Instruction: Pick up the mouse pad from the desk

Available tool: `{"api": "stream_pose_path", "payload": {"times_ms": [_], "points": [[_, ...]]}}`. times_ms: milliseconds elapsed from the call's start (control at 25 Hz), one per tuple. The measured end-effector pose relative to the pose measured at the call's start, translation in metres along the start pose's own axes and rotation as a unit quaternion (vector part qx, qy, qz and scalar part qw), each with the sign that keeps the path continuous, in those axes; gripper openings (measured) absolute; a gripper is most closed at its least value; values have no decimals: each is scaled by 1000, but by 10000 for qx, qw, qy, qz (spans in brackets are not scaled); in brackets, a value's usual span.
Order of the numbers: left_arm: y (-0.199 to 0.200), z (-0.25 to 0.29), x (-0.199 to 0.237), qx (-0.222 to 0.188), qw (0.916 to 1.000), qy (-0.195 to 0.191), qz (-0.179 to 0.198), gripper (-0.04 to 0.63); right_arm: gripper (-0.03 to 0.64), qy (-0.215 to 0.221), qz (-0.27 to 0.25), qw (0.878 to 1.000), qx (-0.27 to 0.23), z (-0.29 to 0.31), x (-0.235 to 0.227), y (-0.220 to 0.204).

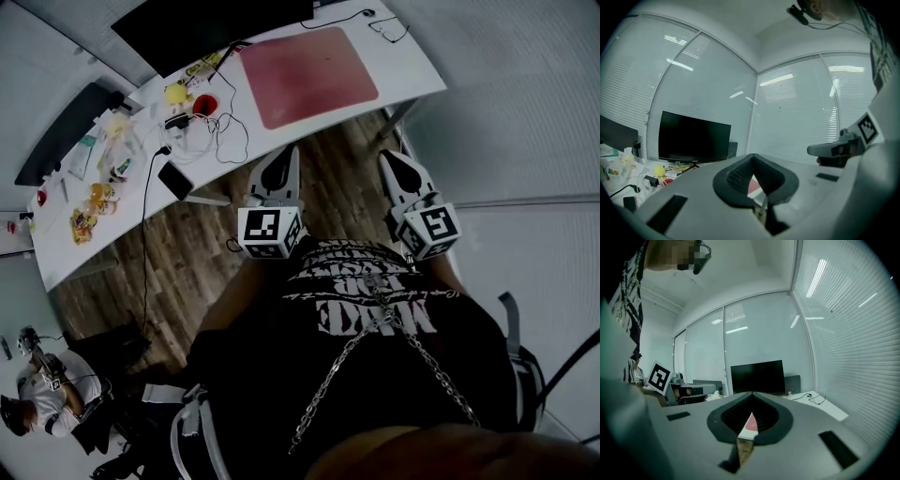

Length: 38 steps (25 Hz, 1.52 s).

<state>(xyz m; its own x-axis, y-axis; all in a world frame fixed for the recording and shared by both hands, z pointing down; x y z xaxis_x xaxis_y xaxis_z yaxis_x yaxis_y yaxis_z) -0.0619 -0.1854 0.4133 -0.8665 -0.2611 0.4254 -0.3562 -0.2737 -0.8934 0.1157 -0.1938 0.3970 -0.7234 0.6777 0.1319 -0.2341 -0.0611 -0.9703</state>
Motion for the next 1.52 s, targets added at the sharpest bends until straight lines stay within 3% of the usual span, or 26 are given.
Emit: {"api": "stream_pose_path", "payload": {"times_ms": [360, 840, 1200, 1520], "points": [[26, 22, 54, -100, 9996, -255, -30, 8, -3, -227, -55, 9997, -45, 56, 8, 16], [38, 37, 96, -107, 9993, -197, -294, 6, -3, -201, -127, 9996, 170, 99, 13, 20], [47, 78, 133, -74, 9994, 193, -268, 6, -3, 194, -4, 9997, 156, 163, -13, 10], [62, 151, 170, -140, 9977, 584, -309, 6, -3, 522, 4, 9986, -32, 245, -71, 10]]}}
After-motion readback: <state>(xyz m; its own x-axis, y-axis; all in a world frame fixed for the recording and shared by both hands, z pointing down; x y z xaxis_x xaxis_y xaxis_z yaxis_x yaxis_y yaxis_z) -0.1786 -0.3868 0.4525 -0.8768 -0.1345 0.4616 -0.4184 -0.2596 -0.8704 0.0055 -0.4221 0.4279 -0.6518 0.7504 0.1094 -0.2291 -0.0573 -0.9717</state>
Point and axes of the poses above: the fingertips, and each gripper's own axes: z forward along the fingers, x to its left, y out of its top, the point moved 2 cm from there along -z, backward along the fingers, and after that the axes turned 15 degrees about -z, right-handed, at the moved point
